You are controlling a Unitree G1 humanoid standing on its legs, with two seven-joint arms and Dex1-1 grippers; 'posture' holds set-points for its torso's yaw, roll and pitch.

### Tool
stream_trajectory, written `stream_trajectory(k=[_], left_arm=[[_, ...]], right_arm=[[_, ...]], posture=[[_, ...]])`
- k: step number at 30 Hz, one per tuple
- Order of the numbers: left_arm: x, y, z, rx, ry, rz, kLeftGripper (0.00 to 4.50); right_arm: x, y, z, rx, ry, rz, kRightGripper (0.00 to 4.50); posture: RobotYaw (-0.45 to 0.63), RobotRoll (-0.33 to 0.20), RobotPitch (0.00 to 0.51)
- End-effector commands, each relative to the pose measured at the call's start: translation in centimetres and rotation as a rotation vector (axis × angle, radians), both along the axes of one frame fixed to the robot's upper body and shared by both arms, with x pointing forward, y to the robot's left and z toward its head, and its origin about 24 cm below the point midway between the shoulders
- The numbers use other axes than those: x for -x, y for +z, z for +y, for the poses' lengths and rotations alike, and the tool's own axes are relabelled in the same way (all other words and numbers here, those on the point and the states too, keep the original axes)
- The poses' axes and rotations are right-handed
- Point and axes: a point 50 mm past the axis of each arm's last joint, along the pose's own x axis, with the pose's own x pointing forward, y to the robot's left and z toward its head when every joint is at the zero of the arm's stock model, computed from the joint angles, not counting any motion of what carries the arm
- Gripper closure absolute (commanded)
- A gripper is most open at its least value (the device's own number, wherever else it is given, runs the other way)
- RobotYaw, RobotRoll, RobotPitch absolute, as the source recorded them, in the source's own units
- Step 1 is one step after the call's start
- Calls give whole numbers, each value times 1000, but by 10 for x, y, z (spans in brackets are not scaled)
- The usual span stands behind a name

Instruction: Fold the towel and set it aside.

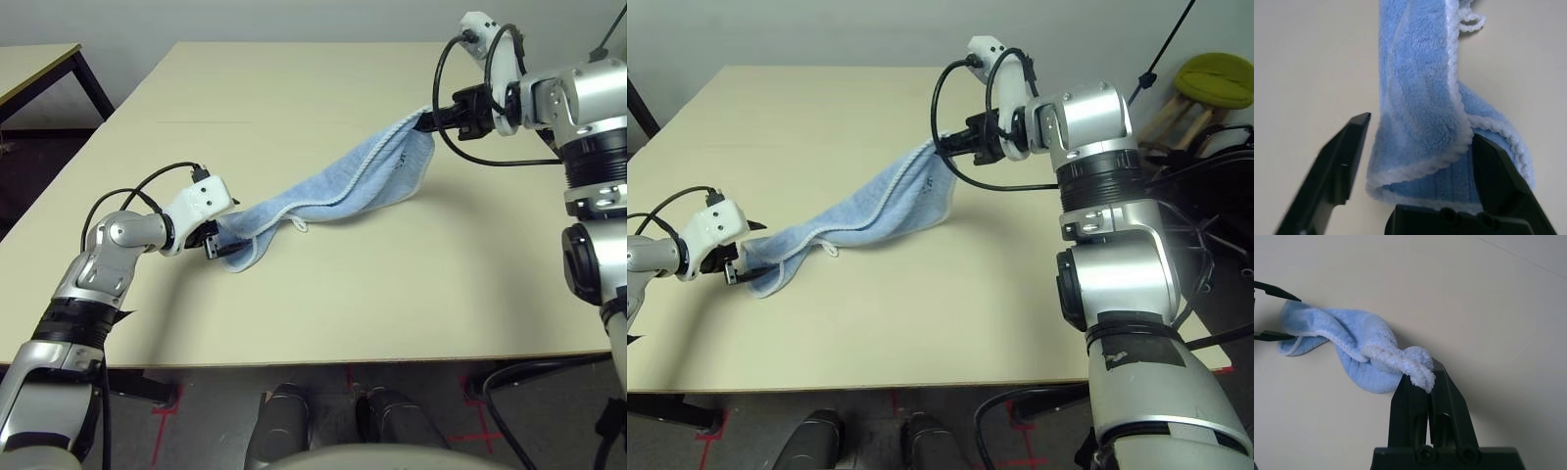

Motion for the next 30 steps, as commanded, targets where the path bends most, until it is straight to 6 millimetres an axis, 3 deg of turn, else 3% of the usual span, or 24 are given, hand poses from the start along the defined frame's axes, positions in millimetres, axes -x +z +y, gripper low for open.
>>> stream_trajectory(k=[1, 22, 24, 27, 30], left_arm=[[2, -8, 4, 3, 46, 41, 17], [-5, -1, -1, 25, 35, -16, 17], [-5, -2, -1, 26, 37, -10, 422], [-4, -3, -1, 25, 41, -4, 30], [-4, -3, -1, 35, 47, 0, 9]], right_arm=[[2, 4, 2, -3, 11, -8, 4500], [2, 3, 1, -1, 13, -7, 4500], [2, 3, 2, -2, 14, -7, 4500], [2, 3, 2, -3, 17, -7, 4500], [2, 3, 2, -3, 17, -8, 4500]], posture=[[104, 0, 70], [102, 0, 63], [102, 0, 63], [106, 0, 63], [107, 0, 63]])
